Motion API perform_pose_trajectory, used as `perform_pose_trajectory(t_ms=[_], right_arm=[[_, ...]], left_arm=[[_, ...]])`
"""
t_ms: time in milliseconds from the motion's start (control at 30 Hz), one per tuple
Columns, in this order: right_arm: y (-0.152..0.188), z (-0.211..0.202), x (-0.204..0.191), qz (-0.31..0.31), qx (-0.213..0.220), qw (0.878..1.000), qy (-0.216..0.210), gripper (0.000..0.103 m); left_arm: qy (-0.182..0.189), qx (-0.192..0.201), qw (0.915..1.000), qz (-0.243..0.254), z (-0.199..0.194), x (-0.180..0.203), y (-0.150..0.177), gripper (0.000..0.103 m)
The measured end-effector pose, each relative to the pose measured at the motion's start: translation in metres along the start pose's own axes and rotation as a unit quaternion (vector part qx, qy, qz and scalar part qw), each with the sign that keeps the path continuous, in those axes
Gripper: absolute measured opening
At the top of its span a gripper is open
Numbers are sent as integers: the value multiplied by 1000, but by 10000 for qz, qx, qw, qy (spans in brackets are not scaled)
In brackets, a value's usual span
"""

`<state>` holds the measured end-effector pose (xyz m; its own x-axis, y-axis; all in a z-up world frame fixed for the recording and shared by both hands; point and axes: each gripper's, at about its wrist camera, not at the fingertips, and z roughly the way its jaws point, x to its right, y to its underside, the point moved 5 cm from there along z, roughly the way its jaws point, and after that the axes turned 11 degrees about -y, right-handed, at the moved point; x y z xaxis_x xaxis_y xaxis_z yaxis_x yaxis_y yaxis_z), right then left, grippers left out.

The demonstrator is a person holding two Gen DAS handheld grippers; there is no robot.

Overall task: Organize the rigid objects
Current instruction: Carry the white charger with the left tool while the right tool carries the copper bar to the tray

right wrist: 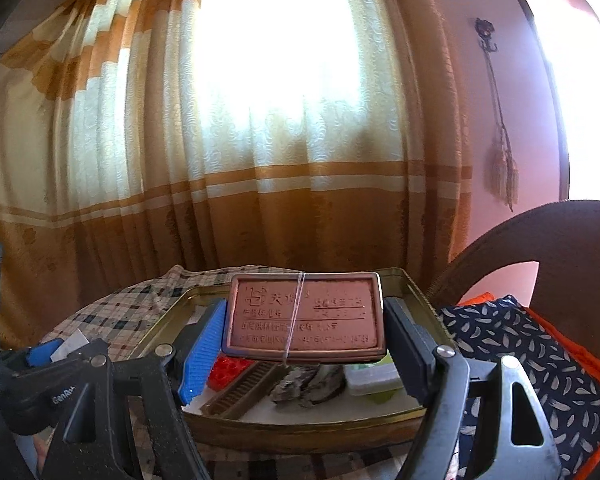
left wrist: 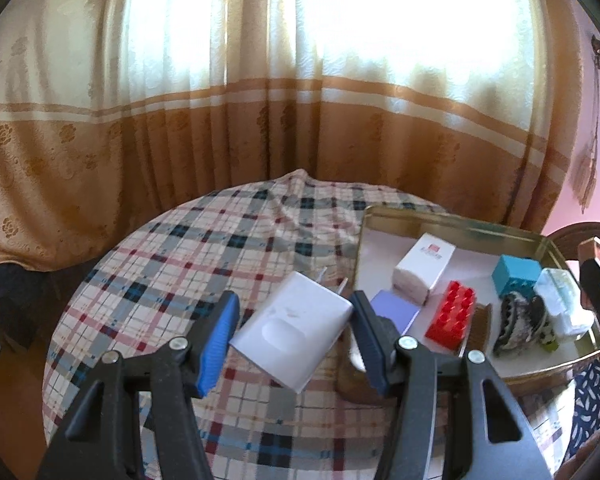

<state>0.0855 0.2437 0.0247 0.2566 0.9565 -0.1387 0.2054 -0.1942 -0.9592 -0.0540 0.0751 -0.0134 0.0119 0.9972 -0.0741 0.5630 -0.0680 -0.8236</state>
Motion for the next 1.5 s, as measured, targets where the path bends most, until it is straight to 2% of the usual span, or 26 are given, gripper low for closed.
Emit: perform_pose_trajectory(t_ms=[467, 933, 1233, 1500], right_arm=[[-8, -1, 27, 146, 61, 9996, 240, 78], [-14, 3, 45, 212, 68, 9989, 406, 78], [-18, 16, 47, 219, -58, 9990, 384, 78], [-16, 40, 45, 282, -345, 9983, 374, 78]], left_arm=[[409, 156, 9988, 238, -13, 41, -18, 57], [615, 51, 9976, 300, -8, 63, -20, 57], [725, -83, 9959, 537, 0, 90, -18, 57], [782, -207, 9942, 708, 11, 111, -16, 57]])
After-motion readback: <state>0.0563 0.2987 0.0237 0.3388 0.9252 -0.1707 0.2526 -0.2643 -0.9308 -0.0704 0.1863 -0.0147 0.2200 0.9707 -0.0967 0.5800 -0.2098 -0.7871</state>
